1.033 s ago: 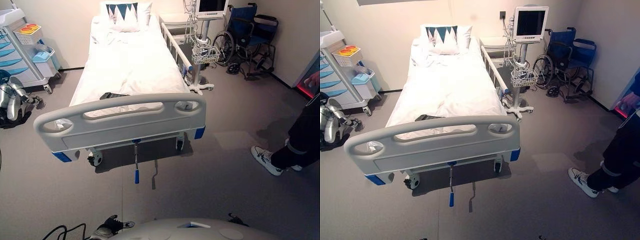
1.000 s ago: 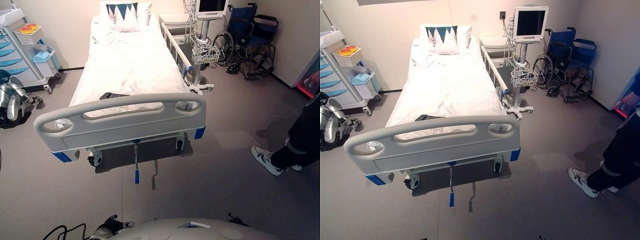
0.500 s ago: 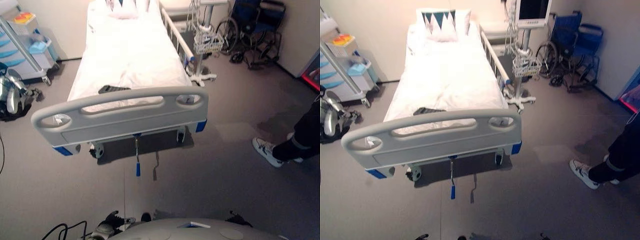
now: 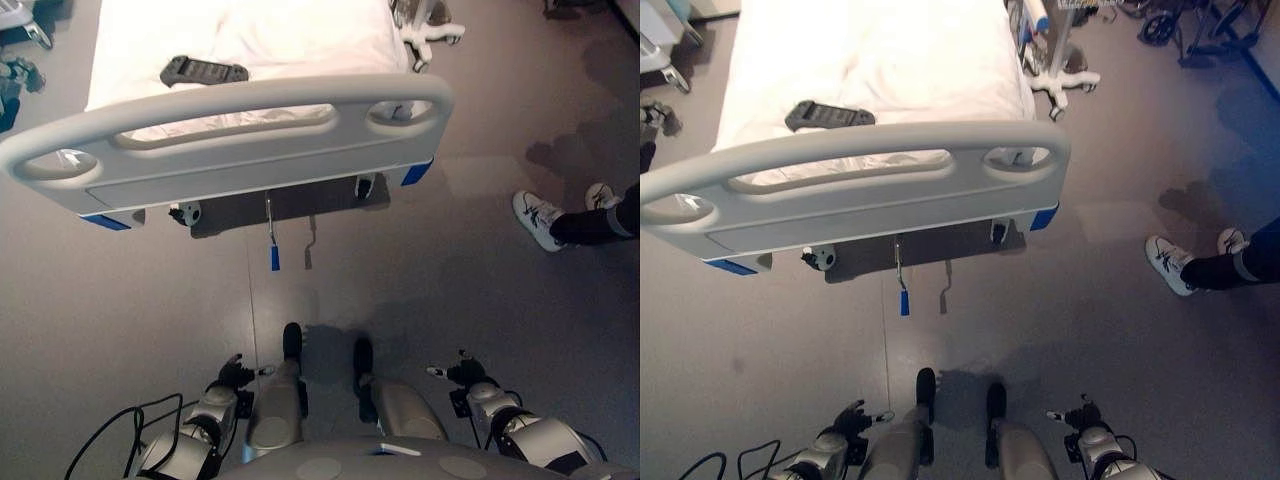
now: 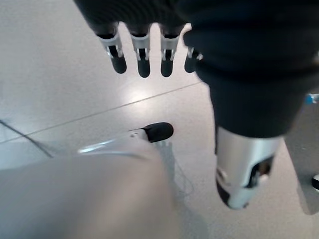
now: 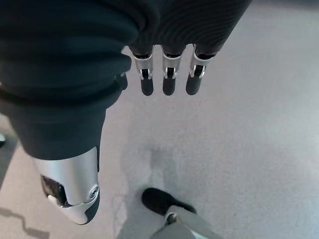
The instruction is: Raise the hospital bed
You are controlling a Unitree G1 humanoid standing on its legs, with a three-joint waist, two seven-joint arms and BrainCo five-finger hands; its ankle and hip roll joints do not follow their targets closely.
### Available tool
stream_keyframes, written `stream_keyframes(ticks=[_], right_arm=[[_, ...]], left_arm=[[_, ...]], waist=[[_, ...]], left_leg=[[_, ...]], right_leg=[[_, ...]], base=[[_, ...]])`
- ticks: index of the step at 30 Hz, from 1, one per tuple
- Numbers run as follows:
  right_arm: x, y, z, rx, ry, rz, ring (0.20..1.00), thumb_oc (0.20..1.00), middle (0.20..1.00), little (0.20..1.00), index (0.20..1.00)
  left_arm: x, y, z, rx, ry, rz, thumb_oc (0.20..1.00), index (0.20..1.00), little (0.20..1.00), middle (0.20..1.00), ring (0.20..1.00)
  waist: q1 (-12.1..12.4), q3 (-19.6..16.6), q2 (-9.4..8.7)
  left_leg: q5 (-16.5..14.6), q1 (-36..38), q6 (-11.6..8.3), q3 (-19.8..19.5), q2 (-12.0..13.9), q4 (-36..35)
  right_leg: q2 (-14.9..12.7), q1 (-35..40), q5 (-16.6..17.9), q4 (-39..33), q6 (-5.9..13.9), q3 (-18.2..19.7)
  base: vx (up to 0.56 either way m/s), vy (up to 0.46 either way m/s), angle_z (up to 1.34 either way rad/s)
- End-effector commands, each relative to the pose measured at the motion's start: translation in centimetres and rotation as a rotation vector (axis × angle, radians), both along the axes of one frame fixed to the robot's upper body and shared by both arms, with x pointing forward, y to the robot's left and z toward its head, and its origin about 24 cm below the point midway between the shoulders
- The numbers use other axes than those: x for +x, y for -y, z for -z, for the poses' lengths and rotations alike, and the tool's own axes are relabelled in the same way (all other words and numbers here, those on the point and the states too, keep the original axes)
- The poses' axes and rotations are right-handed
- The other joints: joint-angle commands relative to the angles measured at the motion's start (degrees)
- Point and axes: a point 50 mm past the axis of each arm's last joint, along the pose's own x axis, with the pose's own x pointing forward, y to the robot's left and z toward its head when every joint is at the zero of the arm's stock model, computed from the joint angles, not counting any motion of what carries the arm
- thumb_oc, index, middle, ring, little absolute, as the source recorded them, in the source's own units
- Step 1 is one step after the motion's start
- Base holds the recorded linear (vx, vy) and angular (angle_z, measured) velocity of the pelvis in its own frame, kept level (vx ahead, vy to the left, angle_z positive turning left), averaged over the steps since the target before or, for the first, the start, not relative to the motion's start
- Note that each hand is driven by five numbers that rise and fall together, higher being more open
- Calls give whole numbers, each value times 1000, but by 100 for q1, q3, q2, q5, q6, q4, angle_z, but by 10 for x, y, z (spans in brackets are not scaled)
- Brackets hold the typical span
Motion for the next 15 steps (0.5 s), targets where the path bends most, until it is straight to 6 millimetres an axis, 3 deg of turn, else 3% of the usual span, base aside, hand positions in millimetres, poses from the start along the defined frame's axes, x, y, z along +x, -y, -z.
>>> stream_keyframes(ticks=[1,4,8,9,15], right_arm=[[20,9,-13,-33,91,32,1000,1000,1000,1000,1000],[43,11,-26,-43,168,41,1000,1000,1000,1000,1000],[58,13,-36,-56,215,42,1000,1000,1000,1000,1000],[35,17,-24,-59,147,77,1000,1000,1000,1000,1000],[41,13,-29,-57,242,64,1000,1000,1000,1000,1000]], left_arm=[[36,16,-16,-17,116,-7,1000,1000,1000,1000,1000],[62,24,-32,-23,204,11,1000,1000,1000,1000,1000],[81,28,-45,-30,261,6,1000,1000,1000,1000,1000],[84,30,-48,-50,279,-7,1000,1000,1000,1000,1000],[110,21,-74,-49,408,-50,1000,1000,1000,1000,1000]], waist=[[-35,228,-220],[-66,385,-184],[-93,479,-147],[-132,554,-93],[-290,830,-219]], left_leg=[[54,132,222,108,-427,-355],[116,-128,198,154,-425,-357],[154,-288,184,190,-410,-343],[154,-346,189,222,-404,-341],[213,-537,162,374,-373,-334]], right_leg=[[-291,-309,1283,-764,603,264],[-313,-561,1393,-791,622,357],[-320,-738,1448,-807,624,423],[-317,-824,1468,-811,627,490],[-243,-1046,1555,-821,647,592]], base=[[-104,29,-2],[-110,34,-7],[-60,34,-11],[-70,72,-12],[-39,27,-14]])
